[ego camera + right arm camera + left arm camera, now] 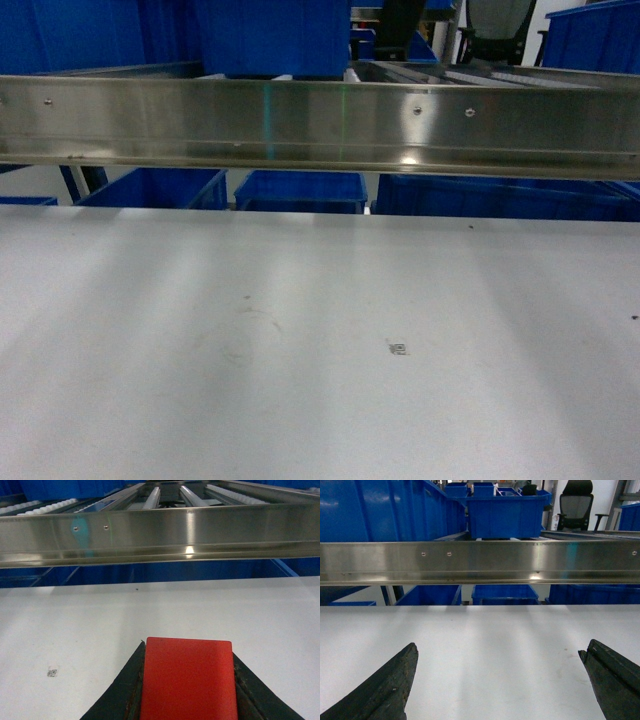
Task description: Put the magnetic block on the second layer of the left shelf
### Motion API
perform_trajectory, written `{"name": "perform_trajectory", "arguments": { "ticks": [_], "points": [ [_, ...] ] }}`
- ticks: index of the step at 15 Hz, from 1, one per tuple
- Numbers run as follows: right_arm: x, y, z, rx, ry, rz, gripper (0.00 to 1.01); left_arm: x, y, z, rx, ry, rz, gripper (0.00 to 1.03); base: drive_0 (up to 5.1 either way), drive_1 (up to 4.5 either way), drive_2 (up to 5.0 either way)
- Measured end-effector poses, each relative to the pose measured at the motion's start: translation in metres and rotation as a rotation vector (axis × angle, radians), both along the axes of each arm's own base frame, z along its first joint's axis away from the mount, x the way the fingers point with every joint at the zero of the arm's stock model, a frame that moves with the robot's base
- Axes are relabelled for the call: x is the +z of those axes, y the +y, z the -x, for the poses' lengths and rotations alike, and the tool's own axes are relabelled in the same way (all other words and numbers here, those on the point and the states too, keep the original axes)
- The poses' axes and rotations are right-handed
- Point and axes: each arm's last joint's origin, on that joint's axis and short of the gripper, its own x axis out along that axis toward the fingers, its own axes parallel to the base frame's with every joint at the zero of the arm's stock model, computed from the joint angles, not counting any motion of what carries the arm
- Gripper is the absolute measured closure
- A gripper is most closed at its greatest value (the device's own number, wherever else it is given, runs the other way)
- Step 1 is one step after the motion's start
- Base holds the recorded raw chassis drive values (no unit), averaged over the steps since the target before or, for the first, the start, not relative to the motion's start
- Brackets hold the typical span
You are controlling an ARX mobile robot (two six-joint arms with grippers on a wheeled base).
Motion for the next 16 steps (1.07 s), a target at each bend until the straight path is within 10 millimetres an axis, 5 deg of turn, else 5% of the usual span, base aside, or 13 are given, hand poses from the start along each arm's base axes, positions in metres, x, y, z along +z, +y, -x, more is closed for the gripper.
{"name": "perform_trajectory", "arguments": {
  "ticks": [16],
  "points": [
    [-0.0003,0.0002,0.0001,0.002,0.003,0.000,0.68,0.0003,0.0000,0.0000,0.000,-0.003,0.000,0.05,-5.0,2.44,2.4]
  ]
}}
